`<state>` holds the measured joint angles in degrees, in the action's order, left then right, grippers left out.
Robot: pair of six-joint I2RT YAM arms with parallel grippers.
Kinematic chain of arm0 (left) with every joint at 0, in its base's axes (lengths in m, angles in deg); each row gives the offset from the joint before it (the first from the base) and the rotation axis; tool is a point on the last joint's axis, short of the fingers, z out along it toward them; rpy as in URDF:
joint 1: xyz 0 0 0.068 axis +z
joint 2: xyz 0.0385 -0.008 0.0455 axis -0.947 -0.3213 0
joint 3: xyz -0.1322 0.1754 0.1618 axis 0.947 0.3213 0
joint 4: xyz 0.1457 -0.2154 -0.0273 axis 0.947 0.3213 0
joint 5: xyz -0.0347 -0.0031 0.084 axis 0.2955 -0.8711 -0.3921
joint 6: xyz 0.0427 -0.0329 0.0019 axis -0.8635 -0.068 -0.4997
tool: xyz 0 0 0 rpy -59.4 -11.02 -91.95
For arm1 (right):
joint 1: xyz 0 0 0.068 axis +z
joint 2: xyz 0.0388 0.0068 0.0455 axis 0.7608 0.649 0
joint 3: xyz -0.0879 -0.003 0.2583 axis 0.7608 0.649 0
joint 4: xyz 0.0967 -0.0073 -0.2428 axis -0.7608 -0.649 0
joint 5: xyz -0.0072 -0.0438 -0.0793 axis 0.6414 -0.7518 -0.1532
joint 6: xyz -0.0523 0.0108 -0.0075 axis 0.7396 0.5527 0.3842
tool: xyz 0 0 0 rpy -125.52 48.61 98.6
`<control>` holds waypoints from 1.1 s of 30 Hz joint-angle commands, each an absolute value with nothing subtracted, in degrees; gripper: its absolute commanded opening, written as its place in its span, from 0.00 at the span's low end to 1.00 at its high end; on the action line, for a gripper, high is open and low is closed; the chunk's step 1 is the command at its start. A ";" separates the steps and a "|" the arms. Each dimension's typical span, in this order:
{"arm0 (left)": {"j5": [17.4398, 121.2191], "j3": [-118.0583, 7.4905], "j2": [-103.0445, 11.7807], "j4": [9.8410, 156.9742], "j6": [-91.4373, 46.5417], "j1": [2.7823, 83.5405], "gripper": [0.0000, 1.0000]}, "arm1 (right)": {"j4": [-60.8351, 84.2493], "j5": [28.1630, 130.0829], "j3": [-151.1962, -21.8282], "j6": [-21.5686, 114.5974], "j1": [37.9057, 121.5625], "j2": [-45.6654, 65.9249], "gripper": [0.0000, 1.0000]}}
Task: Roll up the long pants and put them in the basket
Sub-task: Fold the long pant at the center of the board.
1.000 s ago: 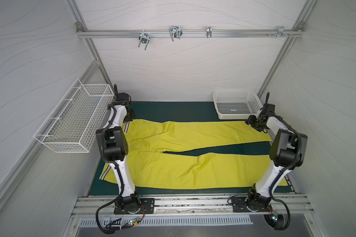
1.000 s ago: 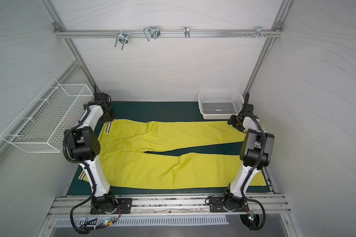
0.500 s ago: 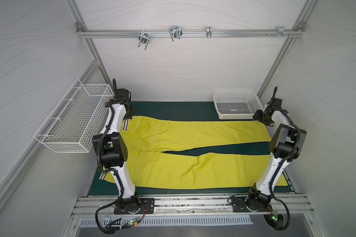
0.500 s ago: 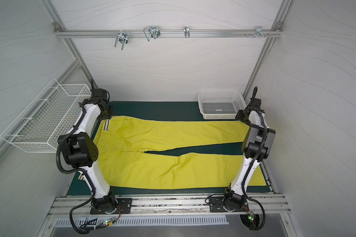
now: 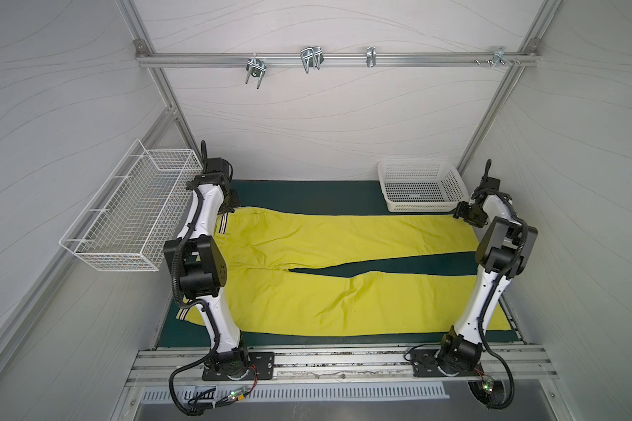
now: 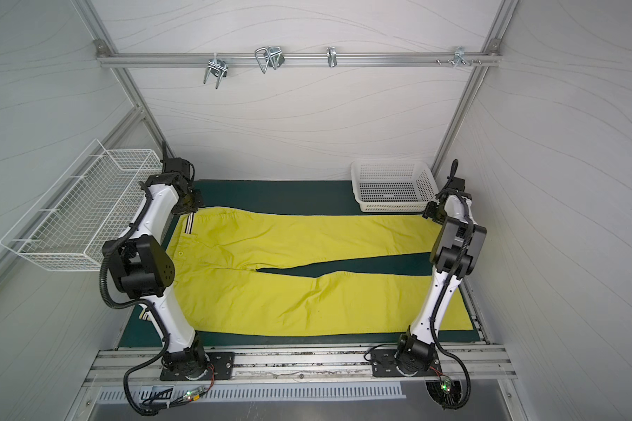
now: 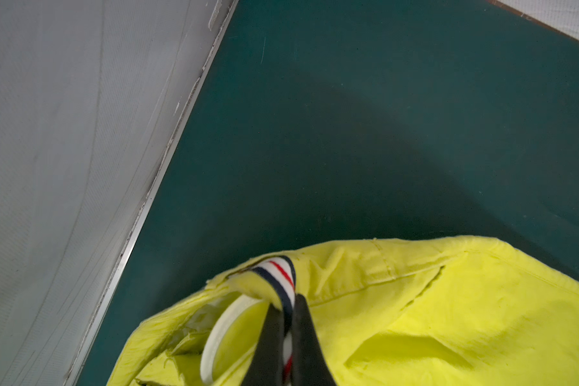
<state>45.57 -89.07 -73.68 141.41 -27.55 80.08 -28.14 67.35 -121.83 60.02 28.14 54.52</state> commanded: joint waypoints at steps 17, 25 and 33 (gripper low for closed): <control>44.33 -93.20 -73.27 143.40 -28.95 79.87 0.00 | -25.55 74.34 -131.23 58.32 24.09 64.00 0.69; 44.41 -93.49 -73.70 143.75 -29.29 79.81 0.00 | -26.54 78.69 -136.76 56.93 23.70 68.54 0.81; 45.51 -92.28 -73.53 143.49 -28.83 79.87 0.00 | -26.44 77.17 -136.31 55.28 23.58 68.80 0.24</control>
<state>45.51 -90.49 -73.68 143.62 -28.75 80.08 -26.41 78.65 -135.73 57.27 25.06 67.41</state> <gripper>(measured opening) 0.060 0.287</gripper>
